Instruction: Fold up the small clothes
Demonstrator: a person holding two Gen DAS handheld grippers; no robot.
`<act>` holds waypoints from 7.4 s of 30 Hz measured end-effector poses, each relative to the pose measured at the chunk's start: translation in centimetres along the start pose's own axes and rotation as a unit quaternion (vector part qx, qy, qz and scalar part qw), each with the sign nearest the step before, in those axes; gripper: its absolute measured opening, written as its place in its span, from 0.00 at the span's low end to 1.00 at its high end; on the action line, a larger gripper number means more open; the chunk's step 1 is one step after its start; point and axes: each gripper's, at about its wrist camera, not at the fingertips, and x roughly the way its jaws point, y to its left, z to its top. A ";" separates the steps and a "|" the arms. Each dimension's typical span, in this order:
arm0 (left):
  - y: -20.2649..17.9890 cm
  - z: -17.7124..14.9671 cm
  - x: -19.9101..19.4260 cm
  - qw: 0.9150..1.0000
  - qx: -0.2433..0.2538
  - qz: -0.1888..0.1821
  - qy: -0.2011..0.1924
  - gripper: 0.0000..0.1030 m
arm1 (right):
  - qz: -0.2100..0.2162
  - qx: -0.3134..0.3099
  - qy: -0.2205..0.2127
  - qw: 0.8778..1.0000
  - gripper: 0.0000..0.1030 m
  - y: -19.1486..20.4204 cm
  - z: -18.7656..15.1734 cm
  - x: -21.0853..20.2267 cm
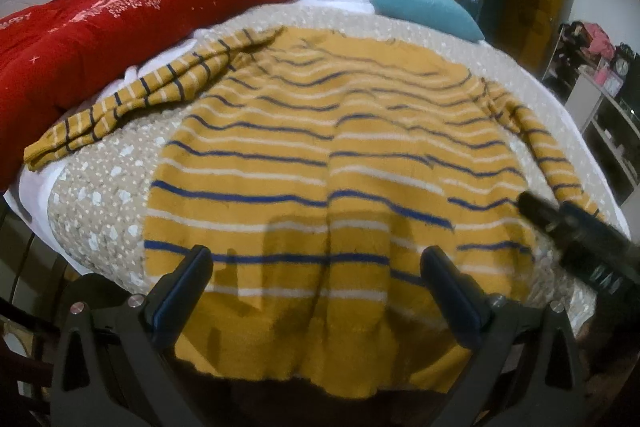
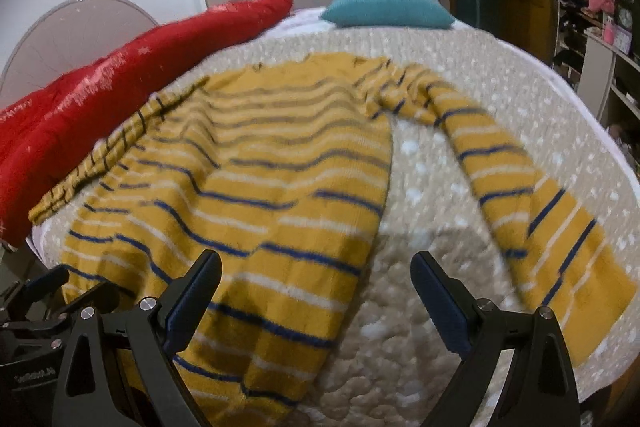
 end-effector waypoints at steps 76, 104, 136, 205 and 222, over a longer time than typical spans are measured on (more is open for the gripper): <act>-0.5 0.5 2.2 0.998 0.013 -0.049 0.030 1.00 | -0.186 0.209 -0.003 0.960 0.46 -31.4 8.9 -2.5; -1.3 0.4 3.3 0.997 0.033 -0.051 0.042 1.00 | -0.415 0.007 0.075 0.907 0.56 -33.2 22.5 12.2; 32.6 7.9 5.7 0.962 -0.252 0.107 -0.020 0.96 | -0.036 -0.025 0.092 0.995 0.78 -8.8 2.8 5.9; 6.3 1.4 -5.1 1.000 -0.008 -0.021 -0.005 0.71 | 0.124 0.182 0.075 0.973 0.39 -14.9 -3.7 -2.1; 4.4 4.7 0.2 1.000 0.023 -0.001 -0.005 0.75 | 0.086 0.143 0.057 0.984 0.54 -14.6 -2.2 -0.2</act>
